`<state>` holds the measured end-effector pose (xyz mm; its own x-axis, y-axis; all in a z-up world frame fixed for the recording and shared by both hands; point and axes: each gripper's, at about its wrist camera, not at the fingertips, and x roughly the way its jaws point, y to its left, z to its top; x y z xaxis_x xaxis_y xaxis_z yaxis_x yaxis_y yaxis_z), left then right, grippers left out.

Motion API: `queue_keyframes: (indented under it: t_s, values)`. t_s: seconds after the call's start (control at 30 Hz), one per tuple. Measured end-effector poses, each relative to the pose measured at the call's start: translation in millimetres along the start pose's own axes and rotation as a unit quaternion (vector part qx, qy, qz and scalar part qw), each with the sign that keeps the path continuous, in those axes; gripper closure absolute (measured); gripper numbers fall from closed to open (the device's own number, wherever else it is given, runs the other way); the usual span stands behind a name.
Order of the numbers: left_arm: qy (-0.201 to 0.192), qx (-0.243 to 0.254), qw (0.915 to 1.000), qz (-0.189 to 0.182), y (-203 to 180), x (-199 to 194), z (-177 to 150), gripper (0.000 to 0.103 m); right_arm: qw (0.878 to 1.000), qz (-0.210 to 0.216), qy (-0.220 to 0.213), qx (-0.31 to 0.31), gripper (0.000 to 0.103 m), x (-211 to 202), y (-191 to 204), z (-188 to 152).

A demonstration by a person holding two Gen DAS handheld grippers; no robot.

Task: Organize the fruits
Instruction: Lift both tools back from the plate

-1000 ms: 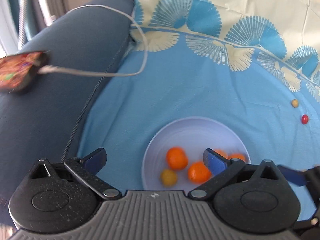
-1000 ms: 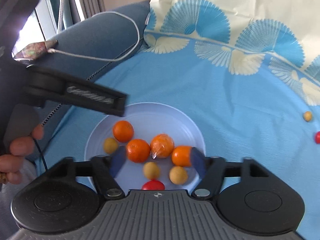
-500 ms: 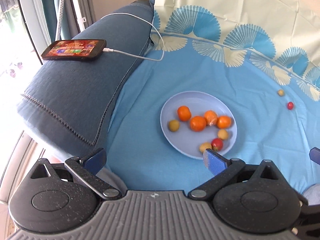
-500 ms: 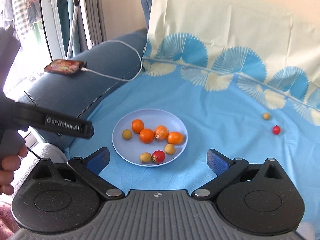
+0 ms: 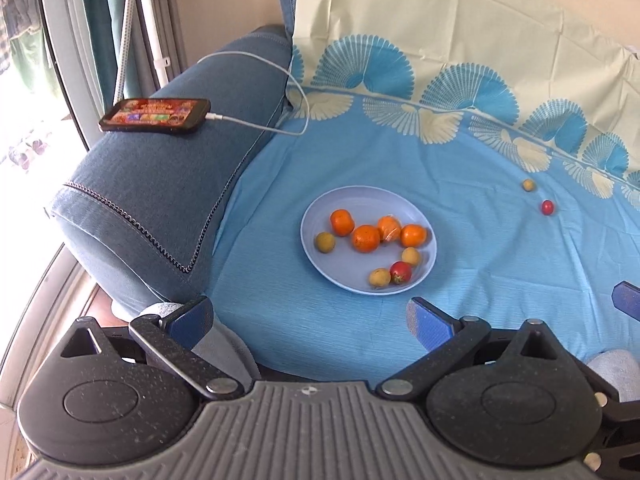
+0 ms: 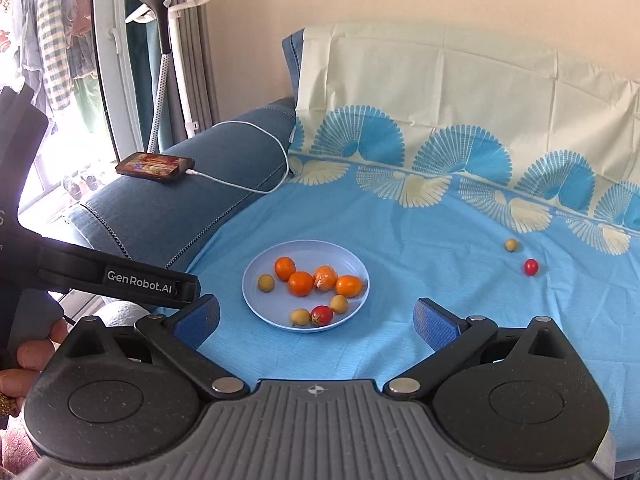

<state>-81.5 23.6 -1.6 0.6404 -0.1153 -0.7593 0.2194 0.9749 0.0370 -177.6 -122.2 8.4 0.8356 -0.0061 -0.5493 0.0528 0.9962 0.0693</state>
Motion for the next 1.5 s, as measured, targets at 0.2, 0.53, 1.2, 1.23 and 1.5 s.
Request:
queue_keyframes:
  t_s: [0.2,0.53,1.2,1.23,1.5]
  values:
    - [-0.012,0.003,0.9999,0.002,-2,-12,-2,0.000,1.000,0.002,-0.008,-0.001,0.001,-14,1,-3]
    - [-0.015,0.005,0.9999,0.001,1,-17,-3,0.000,1.000,-0.001,-0.010,-0.004,0.001,-18,5,-3]
    - [-0.006,0.003,1.0000,0.003,2,-10,-2,0.000,1.000,0.000,0.001,-0.006,0.001,-12,4,-3]
    - [-0.005,0.004,1.0000,0.003,2,-9,-1,0.000,1.000,0.000,0.002,-0.006,0.001,-11,4,-3]
    - [0.012,0.013,0.9998,0.007,-3,7,2,0.000,1.000,0.000,0.016,0.006,0.001,1,-1,-4]
